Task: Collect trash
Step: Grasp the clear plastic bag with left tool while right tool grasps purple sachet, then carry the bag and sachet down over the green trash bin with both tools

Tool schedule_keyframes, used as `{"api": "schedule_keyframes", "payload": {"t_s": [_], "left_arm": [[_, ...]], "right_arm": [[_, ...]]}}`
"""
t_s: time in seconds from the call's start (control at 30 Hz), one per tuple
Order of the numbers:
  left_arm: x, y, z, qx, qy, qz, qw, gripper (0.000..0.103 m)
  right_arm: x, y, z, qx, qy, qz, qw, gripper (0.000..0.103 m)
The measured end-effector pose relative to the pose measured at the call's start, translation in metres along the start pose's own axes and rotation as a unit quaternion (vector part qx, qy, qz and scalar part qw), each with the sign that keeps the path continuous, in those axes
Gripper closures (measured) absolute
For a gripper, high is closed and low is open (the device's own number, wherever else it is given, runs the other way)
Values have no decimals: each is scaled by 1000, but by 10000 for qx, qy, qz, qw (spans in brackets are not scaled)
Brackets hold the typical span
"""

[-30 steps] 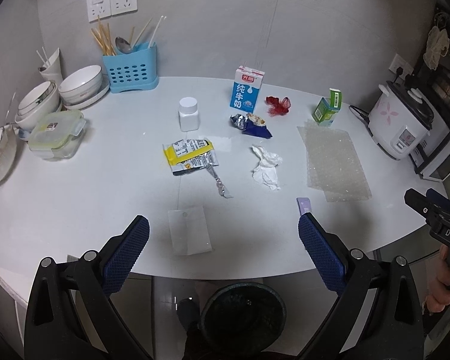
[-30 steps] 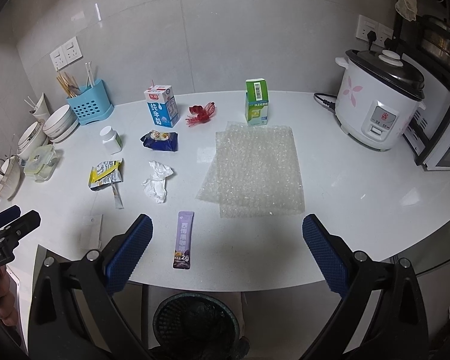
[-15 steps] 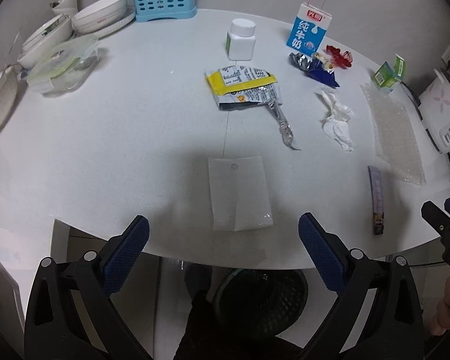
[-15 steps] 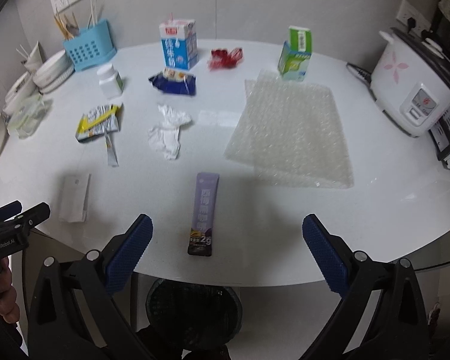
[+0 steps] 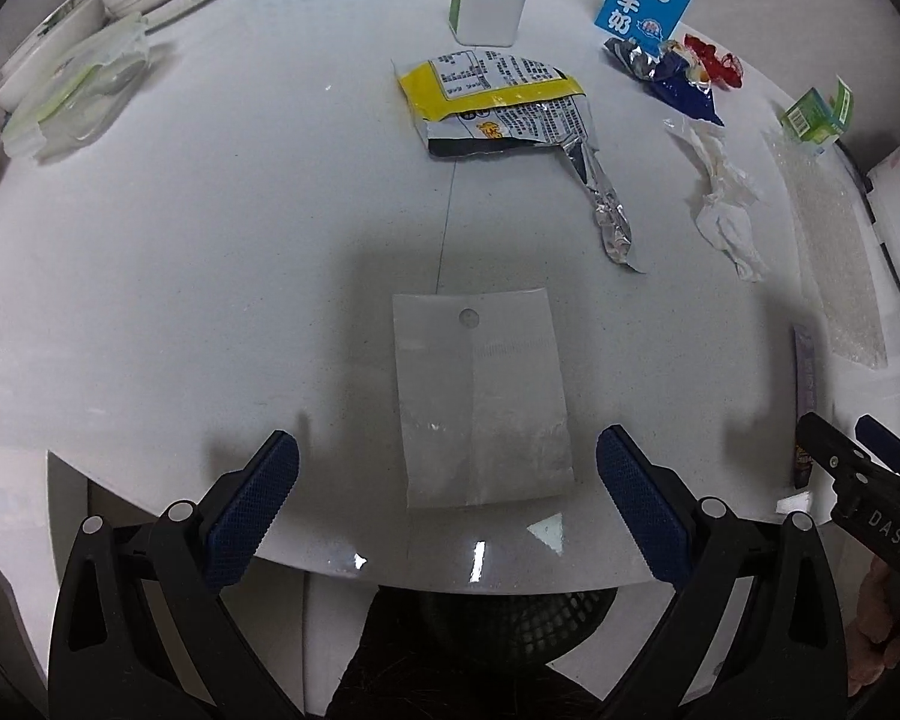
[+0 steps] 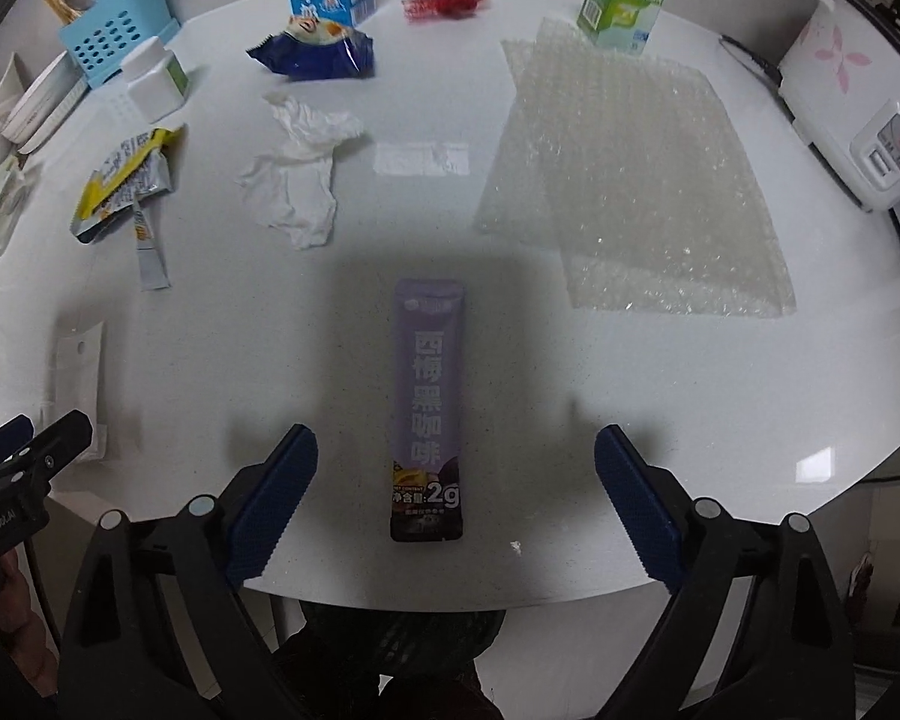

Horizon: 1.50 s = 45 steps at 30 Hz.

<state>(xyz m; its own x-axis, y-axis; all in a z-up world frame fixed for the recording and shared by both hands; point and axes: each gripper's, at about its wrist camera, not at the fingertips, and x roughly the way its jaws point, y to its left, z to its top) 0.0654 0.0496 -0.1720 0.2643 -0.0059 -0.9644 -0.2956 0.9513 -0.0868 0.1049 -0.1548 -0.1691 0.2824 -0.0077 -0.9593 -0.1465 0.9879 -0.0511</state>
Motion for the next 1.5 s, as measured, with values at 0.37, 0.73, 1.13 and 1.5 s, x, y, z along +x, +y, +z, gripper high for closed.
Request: {"api": "schedule_keyframes", "payload": {"t_s": [0.37,0.73,1.13,1.5], "left_arm": [[6,-7,12,367,471,402,9974,35],[-2,-10,15,792,510,154,9954,57],[-11,-9,8,923,253,-233,9951,59],[-24,-24,-13,870,-100,-449,9951,64]], "right_arm": [[13,8,7,381,243,-1,9990,30],[7,6,5,601,220,106,9979,82],[-6,-3,-3,652,97,184,9977,87],[-19,-23,-11,463,-148,527,9974,87]]}}
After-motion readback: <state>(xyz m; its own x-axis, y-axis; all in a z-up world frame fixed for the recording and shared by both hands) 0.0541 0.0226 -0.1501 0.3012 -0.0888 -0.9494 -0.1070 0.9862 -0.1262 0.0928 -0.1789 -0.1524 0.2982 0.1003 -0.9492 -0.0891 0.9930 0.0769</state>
